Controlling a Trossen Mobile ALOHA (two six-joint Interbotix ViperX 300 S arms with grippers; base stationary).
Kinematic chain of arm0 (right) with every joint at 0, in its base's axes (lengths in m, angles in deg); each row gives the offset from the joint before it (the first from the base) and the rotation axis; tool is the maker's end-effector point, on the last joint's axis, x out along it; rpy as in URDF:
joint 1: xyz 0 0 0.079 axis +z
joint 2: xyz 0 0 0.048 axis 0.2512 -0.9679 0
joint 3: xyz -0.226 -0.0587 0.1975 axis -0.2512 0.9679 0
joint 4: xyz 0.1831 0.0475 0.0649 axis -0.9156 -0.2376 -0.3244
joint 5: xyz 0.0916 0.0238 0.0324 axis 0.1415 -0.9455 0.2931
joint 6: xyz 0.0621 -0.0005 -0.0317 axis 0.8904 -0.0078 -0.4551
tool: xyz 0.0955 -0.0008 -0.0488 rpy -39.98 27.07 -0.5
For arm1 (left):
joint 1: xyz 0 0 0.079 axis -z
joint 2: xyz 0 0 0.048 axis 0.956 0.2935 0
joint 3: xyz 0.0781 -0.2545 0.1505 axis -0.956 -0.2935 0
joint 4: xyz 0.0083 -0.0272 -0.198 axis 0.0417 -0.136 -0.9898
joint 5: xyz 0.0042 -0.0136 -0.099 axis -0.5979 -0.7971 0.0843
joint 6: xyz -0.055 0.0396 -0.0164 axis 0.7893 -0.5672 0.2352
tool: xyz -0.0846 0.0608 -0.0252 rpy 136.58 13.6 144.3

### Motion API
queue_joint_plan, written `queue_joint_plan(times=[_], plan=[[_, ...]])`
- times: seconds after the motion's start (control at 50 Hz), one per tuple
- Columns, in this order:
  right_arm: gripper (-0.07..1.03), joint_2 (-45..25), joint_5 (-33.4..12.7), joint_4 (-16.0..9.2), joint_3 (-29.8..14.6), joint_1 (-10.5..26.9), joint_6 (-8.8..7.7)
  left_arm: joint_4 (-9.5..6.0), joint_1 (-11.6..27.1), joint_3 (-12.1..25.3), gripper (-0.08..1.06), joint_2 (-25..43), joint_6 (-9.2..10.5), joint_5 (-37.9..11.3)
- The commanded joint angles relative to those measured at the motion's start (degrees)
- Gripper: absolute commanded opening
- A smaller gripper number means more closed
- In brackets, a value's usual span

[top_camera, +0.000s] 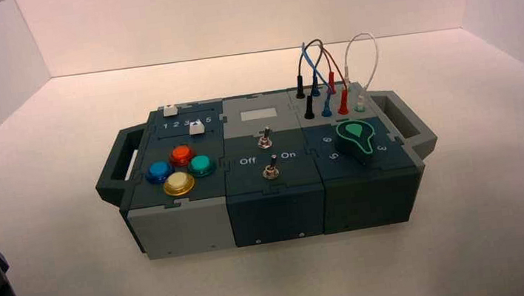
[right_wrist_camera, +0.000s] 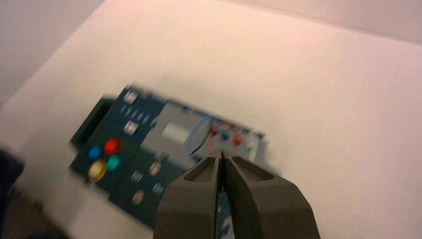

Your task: Push the red button with the left gripper.

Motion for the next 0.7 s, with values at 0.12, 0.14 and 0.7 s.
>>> queue_joint_plan(times=[0.12, 0.14, 0.7], plan=[[-0.02, -4.8, 0.1, -1.0, -2.3, 7.6, 0.0, -0.18, 2.8, 1.4, -0.03, 2.9, 0.88, 0.1], [-0.02, -6.5, 0.1, -1.1, -2.6, 9.6, 0.0, -0.18, 3.4, 1.4, -0.03, 3.6, 0.97, 0.2], [-0.02, -16.3, 3.0, -2.2, -7.1, 15.3, -0.09, -3.43, 11.7, -0.1, -0.03, 16.1, 1.05, 7.8]])
